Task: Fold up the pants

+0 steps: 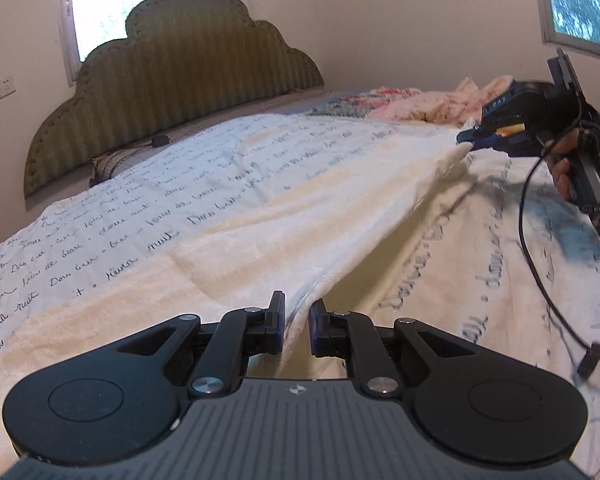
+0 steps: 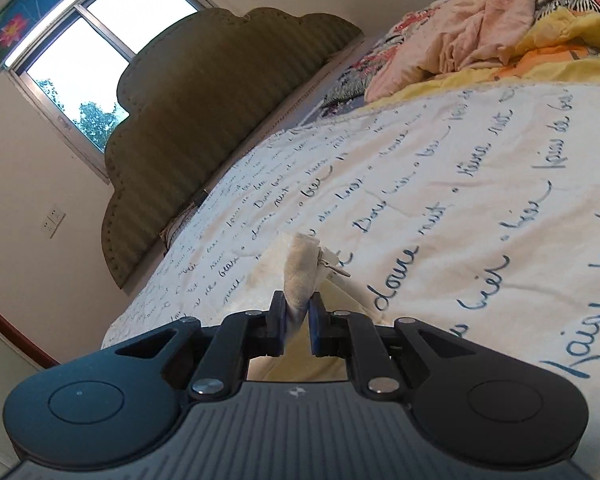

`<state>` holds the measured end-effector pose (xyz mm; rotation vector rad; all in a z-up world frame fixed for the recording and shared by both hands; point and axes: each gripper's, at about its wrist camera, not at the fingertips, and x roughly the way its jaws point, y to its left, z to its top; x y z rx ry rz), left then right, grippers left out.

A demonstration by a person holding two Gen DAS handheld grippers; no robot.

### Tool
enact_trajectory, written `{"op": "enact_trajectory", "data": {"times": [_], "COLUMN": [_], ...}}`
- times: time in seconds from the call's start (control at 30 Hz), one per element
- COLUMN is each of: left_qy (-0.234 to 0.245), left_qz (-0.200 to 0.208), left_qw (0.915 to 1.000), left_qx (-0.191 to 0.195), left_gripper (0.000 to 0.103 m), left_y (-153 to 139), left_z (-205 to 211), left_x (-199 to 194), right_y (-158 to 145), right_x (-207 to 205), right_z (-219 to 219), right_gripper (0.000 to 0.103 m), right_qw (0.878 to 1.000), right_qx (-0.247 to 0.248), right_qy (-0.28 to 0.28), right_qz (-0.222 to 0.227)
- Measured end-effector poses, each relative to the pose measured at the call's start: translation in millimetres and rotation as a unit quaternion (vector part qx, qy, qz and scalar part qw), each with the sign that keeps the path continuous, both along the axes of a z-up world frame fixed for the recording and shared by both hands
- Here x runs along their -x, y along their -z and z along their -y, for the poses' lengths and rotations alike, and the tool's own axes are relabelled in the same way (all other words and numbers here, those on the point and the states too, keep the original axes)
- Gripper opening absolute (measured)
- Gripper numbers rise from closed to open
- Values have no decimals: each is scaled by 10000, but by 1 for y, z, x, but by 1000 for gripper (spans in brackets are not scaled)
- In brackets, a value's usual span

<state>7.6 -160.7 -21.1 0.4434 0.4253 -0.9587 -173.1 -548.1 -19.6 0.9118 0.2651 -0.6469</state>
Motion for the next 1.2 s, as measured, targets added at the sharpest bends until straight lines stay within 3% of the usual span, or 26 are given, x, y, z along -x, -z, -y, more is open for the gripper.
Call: {"op": "enact_trajectory", "data": {"times": [0.13, 0.23, 0.37, 0.47, 0.5, 0.57, 0.63, 0.73, 0.87, 0.97, 1.07, 1.13, 1.2], "left_qy": [141, 216, 191, 267, 292, 230, -48, -621, -1321, -1632, -1822, -1915, -2035], "left_qz": [48, 154, 35, -155, -187, -222, -214, -229, -527, -548, -633, -696, -703], "left_qw": [9994, 9983, 9987, 9991, 9993, 9995, 9994, 9977, 9898, 9850, 9811, 9789, 9764], "left_qx": [-324, -523, -473, -284, -166, 76, 262, 136, -131, -123, -128, -147, -169], "left_gripper": [15, 16, 29, 48, 52, 68, 76, 77, 76, 77, 77, 77, 77], "left_y": [17, 24, 17, 3, -3, -13, -19, -17, -6, -4, -2, 0, 3], "left_z": [5, 6, 1, -3, -4, -1, 4, 17, 25, 19, 17, 18, 20], "left_x": [8, 11, 11, 14, 13, 10, 2, -19, -46, -55, -62, -64, -65], "right_y": [14, 20, 16, -10, -20, -35, -39, -23, 8, 0, -15, -18, -15], "right_x": [5, -3, 7, 21, 20, 2, -34, -86, -124, -116, -107, -111, -117], "right_z": [2, 5, 8, -8, -15, -23, -26, -29, -13, -12, -32, -42, -46], "right_gripper": [12, 13, 18, 20, 21, 21, 24, 25, 24, 25, 26, 30, 44], "right_qw": [9998, 9991, 9984, 9906, 9873, 9857, 9821, 9705, 9632, 9739, 9723, 9684, 9642], "right_qx": [-185, -200, -351, 564, 923, 1352, 1374, 1253, 1086, 999, 1248, 1307, 1347], "right_qy": [94, -46, 133, 944, 978, 387, -578, -1380, -1317, -978, -1158, -1372, -1497], "right_qz": [-71, -361, -426, -818, -850, -933, -1148, -1527, -2075, -1789, -1604, -1621, -1723]}}
